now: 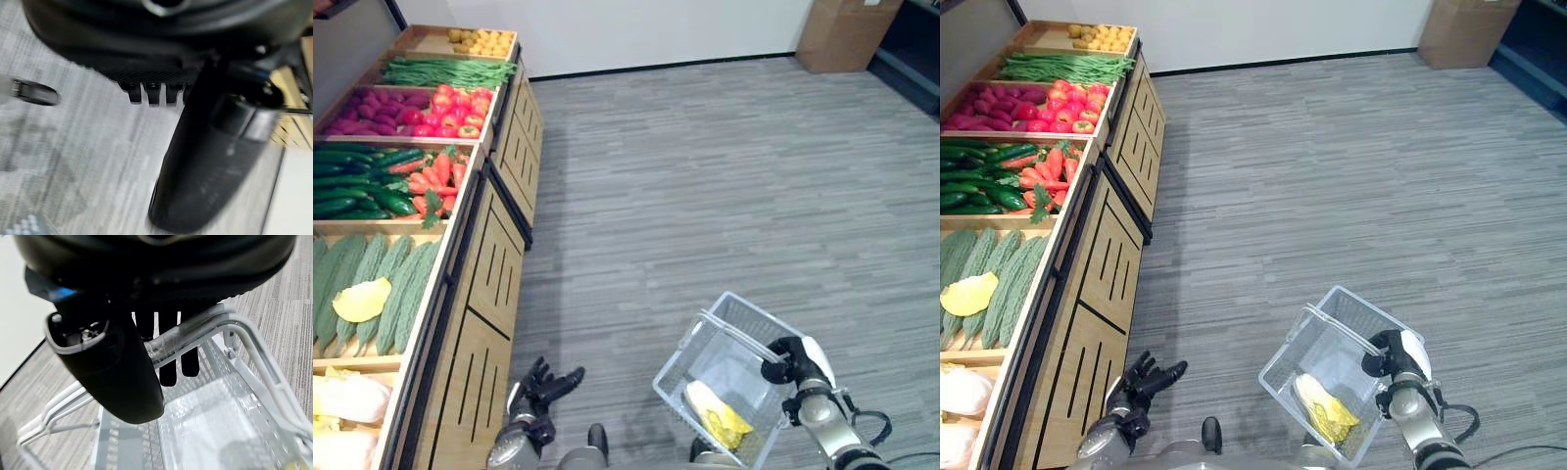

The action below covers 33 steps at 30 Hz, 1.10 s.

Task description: Get the vegetables into the basket

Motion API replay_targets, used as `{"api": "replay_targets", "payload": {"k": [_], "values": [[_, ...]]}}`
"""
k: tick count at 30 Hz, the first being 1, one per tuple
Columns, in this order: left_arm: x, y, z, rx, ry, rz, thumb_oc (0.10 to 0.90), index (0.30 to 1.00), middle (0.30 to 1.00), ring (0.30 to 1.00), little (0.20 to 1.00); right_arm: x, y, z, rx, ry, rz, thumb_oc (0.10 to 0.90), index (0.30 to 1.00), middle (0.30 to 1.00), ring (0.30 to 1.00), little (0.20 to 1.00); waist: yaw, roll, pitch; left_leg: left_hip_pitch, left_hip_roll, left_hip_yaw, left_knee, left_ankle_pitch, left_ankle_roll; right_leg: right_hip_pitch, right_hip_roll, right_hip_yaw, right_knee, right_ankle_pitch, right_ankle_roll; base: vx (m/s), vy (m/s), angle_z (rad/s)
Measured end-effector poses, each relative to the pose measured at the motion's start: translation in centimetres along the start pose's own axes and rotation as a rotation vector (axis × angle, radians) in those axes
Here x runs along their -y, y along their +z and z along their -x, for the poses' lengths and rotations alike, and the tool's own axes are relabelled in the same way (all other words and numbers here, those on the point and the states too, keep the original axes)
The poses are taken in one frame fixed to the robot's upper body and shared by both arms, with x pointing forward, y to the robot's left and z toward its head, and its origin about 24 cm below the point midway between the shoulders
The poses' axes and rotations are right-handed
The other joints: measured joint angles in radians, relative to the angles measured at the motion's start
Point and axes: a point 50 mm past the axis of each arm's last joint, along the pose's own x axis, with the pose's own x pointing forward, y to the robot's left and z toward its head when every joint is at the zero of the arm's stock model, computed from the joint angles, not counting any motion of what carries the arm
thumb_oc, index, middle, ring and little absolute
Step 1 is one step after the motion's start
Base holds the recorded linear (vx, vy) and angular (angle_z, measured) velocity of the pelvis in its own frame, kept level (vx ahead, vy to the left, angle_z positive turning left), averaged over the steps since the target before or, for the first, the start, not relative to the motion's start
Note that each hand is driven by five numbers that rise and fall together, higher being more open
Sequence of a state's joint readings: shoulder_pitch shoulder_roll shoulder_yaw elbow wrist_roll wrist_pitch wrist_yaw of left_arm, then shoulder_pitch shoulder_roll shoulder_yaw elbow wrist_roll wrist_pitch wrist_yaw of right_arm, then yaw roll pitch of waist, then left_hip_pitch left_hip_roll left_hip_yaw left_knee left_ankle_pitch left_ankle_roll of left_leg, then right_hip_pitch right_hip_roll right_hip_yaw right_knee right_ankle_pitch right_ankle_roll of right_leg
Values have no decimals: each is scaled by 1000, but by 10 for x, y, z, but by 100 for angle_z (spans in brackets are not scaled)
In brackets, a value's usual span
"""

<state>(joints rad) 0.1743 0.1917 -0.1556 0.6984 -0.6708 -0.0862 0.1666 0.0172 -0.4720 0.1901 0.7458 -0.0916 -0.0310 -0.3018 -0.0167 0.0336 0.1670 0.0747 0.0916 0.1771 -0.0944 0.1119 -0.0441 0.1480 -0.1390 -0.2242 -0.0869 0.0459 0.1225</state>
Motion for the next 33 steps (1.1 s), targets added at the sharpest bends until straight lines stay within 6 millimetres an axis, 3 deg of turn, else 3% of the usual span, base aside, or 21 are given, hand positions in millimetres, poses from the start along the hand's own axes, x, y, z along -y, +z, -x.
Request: {"api": "replay_targets", "payload": {"k": [5,14,20,24,25,26,27,28,29,31,33], "values": [[-23,-39,2,-163,132,-94,900,1000,1000,1000,1000,-8,-17,12,-36,10,-43,400,300,300,300,300,-9,-8,-26,-5,1,7,0,-1,-3,-11,0,6,0,0,0,17,3,-4],[-54,-67,12,-317,201,-352,900,1000,1000,1000,1000,-25,-43,25,-131,18,-54,400,300,300,300,300,-21,-21,-69,-6,2,29,2,-12,-8,-30,0,31,0,-2,0,-1,10,-8],[-48,-55,4,-275,163,-438,900,1000,1000,1000,1000,-25,-49,26,-160,5,-48,400,300,300,300,300,-8,-29,-64,-57,2,29,48,-22,-10,-59,-5,31,0,7,0,-9,80,0],[-48,-49,1,-266,163,-444,900,1000,1000,1000,1000,-22,-50,24,-179,-23,-62,400,300,300,300,300,3,-49,-50,-49,-36,46,36,-49,25,-90,-40,37,58,-12,14,-43,198,-7],[-43,-41,-5,-246,157,-445,900,1000,1000,1000,1000,-17,-39,15,-156,-62,-85,400,300,300,300,300,3,-48,-11,-58,-36,65,57,-73,60,-159,-68,59,205,-47,30,14,177,-22],[-39,-42,-5,-246,151,-444,900,1000,1000,1000,1000,-14,-34,11,-141,-80,-92,400,300,300,300,300,2,-43,5,-56,-33,72,59,-68,53,-203,-79,56,293,-65,28,101,94,-15],[-41,-37,-7,-237,155,-453,900,1000,1000,1000,1000,-16,-32,11,-137,-80,-97,400,300,300,300,300,1,-57,14,-55,-48,71,60,-73,60,-233,-97,60,357,-68,27,168,41,14],[-37,-29,-12,-213,143,-481,900,1000,1000,1000,1000,-14,-26,8,-120,-89,-112,400,300,300,300,300,-3,-55,55,-38,-59,35,60,-69,72,-310,-102,105,518,-81,33,203,7,41],[-36,-25,-14,-206,142,-492,900,1000,1000,1000,1000,-14,-24,8,-116,-99,-128,400,300,300,300,300,-11,-60,74,-43,-60,14,65,-68,76,-345,-97,143,576,-123,37,210,-19,79],[-37,-17,-17,-196,155,-496,900,1000,1000,1000,1000,-22,-17,8,-105,-85,-152,400,300,300,300,300,-24,-71,96,-46,-54,-25,39,-72,82,-370,-81,140,420,-132,32,231,-69,68],[-39,-20,-16,-208,177,-473,900,1000,1000,1000,1000,-26,-13,8,-94,-78,-167,400,300,300,300,300,-27,-76,102,-43,-53,-36,32,-59,101,-372,-72,133,277,-88,47,275,-108,47]]}}
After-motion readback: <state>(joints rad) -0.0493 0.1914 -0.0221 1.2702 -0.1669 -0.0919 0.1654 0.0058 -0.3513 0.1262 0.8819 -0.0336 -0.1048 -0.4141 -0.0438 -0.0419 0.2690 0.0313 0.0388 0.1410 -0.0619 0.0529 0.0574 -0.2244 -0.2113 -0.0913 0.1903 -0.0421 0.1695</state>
